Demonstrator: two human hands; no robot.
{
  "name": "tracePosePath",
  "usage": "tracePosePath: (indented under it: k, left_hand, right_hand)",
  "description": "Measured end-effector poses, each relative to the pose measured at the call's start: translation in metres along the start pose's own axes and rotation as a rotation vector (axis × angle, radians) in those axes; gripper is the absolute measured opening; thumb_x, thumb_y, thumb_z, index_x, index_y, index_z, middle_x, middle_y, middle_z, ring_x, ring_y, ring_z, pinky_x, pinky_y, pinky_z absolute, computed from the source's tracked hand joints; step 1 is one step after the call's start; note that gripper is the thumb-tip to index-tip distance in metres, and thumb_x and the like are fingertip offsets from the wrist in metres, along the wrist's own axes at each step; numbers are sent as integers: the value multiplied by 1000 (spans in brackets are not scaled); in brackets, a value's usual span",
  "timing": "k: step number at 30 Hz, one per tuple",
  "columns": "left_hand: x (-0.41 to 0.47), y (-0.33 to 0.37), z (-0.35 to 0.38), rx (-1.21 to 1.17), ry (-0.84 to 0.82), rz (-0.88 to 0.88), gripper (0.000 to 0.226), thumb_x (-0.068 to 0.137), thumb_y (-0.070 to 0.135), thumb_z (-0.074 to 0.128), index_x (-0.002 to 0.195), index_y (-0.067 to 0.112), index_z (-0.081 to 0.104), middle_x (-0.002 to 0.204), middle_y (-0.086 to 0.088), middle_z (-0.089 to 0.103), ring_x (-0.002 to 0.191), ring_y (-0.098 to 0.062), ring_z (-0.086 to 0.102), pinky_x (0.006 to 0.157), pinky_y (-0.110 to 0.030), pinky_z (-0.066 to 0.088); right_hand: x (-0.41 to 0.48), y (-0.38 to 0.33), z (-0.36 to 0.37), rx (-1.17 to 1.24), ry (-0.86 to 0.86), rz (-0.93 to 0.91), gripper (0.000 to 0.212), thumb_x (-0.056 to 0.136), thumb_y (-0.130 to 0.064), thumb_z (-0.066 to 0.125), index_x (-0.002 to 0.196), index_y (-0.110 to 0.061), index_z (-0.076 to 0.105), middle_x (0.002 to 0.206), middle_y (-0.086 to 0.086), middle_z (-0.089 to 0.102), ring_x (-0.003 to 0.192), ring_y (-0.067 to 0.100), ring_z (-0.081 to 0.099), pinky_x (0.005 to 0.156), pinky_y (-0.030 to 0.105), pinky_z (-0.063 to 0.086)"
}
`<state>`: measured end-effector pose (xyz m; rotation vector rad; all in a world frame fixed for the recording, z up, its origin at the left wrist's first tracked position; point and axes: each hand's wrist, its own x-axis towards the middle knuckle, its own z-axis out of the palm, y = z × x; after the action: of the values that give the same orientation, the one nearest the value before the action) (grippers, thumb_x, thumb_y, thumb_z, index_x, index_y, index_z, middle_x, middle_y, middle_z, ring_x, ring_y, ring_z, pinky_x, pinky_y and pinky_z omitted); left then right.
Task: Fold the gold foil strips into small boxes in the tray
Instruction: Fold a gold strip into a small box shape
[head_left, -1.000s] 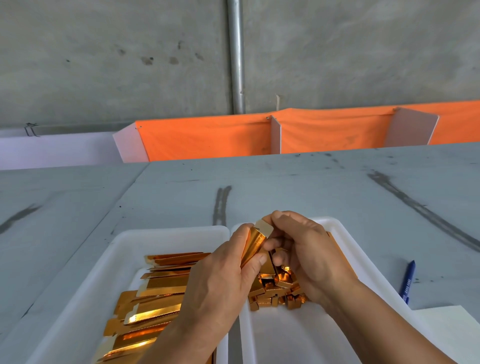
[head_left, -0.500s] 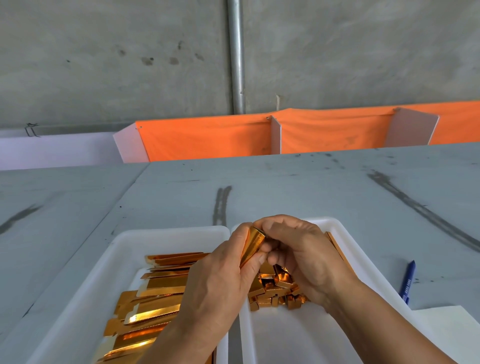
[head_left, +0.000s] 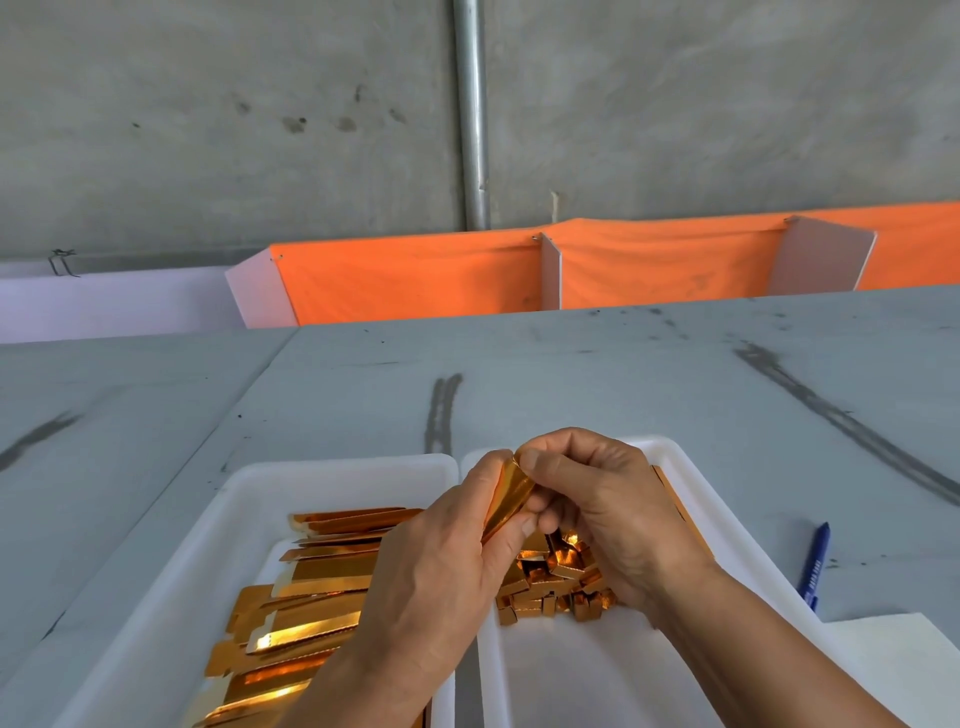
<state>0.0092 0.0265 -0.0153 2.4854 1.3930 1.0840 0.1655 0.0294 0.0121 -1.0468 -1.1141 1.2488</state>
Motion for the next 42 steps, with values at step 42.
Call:
tracePosePath:
  k: [42]
  left_hand:
    - [-4, -7, -1, -47, -22, -7, 70, 86, 68, 25, 149, 45, 6, 110, 20, 59, 96, 1, 58, 77, -7, 46]
  right_hand:
    - [-2, -14, -14, -187, -103, -19, 22, 92, -5, 64, 89, -18, 82, 74, 16, 73, 59, 17, 69, 59, 20, 56]
